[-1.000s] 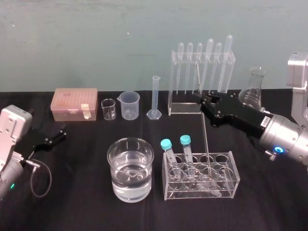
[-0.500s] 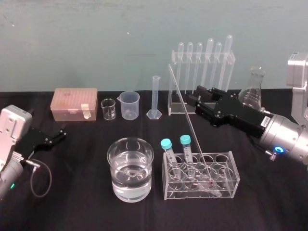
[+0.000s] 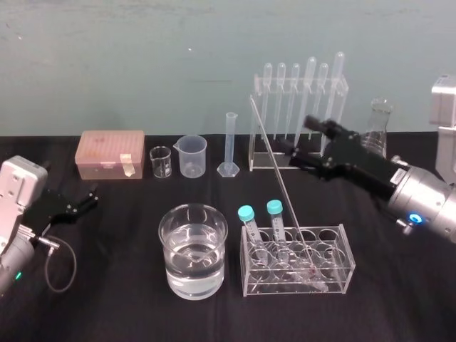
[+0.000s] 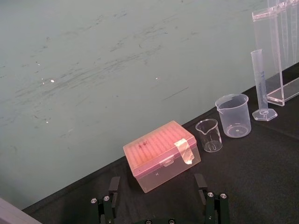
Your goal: Hold the thermometer with one hand and immerse one end into the beaker, then reinsert it into the test tube rack.
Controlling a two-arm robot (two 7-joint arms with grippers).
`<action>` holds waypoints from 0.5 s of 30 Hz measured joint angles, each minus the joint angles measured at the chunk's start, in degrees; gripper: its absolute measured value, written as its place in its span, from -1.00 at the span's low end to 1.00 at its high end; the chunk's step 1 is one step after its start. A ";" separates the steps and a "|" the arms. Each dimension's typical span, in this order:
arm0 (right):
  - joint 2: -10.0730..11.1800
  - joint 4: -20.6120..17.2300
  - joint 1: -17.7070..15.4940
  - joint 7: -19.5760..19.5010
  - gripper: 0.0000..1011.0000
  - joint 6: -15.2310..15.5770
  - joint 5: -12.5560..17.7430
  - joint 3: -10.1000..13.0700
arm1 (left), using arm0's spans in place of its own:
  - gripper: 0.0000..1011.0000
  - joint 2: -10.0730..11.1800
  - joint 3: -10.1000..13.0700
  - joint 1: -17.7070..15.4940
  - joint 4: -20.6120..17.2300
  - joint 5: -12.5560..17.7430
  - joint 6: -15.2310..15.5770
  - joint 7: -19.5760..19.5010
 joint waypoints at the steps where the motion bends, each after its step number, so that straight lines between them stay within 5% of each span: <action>1: -0.14 -0.23 -0.32 -1.50 0.75 -0.09 -0.50 0.46 | 0.99 0.00 0.00 0.00 0.00 0.00 0.00 0.00; 5: -0.95 -1.34 -2.40 -12.40 0.97 1.01 -4.70 2.86 | 0.99 0.00 0.00 0.00 0.00 0.00 0.00 0.00; 9: -1.70 -1.66 -4.64 -24.63 0.98 5.56 -10.21 4.13 | 0.99 0.00 0.00 0.00 0.00 0.00 0.00 0.00; 15: -2.10 -1.15 -6.16 -29.68 0.98 9.83 -13.57 3.91 | 0.99 0.00 0.00 0.00 0.00 0.00 0.00 0.00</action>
